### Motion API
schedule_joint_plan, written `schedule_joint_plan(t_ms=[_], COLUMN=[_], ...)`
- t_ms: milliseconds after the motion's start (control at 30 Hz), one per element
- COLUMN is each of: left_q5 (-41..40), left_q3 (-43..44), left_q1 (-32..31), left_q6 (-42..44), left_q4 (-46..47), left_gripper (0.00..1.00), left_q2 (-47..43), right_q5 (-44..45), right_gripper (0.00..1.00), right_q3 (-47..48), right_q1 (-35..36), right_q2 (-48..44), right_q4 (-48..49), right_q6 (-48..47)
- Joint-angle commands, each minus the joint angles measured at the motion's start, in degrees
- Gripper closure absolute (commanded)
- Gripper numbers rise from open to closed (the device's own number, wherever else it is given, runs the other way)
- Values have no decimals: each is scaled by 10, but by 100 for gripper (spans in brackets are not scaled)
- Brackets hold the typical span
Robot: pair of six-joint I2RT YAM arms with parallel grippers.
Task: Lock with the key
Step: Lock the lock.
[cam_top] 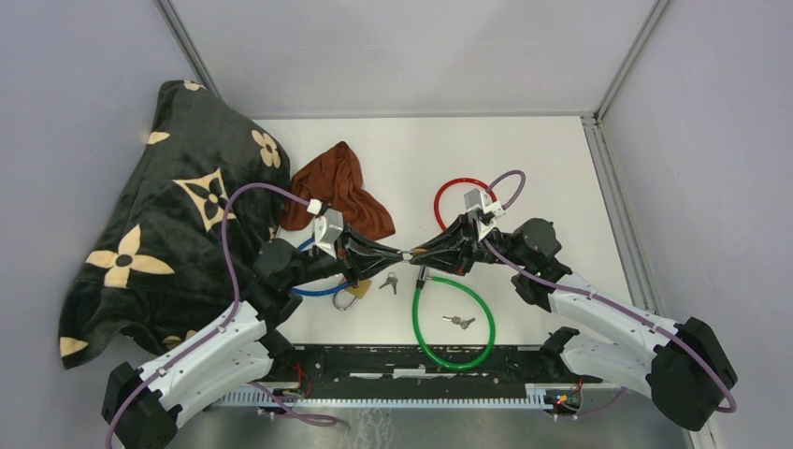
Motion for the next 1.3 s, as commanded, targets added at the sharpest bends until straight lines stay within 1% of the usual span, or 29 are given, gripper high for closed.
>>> schedule_joint_plan(t_ms=[0,33,167,367,500,600,667,767,900,1033,1100,1200,1267], left_q5=[18,18,12,-66,-61,-79,-78,-66,-18,6,5,4,-11], left_q3=[24,23,11,-19,-28,-28,-22,-19,-18,-16,-16,-15,-16], left_q1=[1,0,-8,-47,-75,-82,-85,-87,-97,-105,-111,-118,-118], left_q6=[-4,-3,11,63,45,21,4,-8,-10,-17,-16,-9,-5], left_q4=[30,32,38,119,110,88,61,41,79,104,114,122,116], left_gripper=[94,97,98,98,98,98,98,98,98,98,98,98,98], left_q2=[2,4,12,30,42,51,59,66,82,96,96,95,89], right_q5=[-8,-7,-5,-1,19,40,47,53,43,35,33,21,20], right_gripper=[100,100,100,100,100,100,100,100,100,100,100,100,100], right_q3=[22,23,25,33,36,50,62,70,96,119,131,135,135], right_q1=[0,0,4,20,22,22,22,22,22,23,23,22,21], right_q2=[-1,-1,5,18,13,16,22,28,53,72,82,96,90], right_q4=[13,13,34,45,47,21,-6,-14,-24,-42,-62,-61,-71], right_q6=[-7,-7,6,15,13,-1,-14,-25,-40,-65,-81,-79,-86])
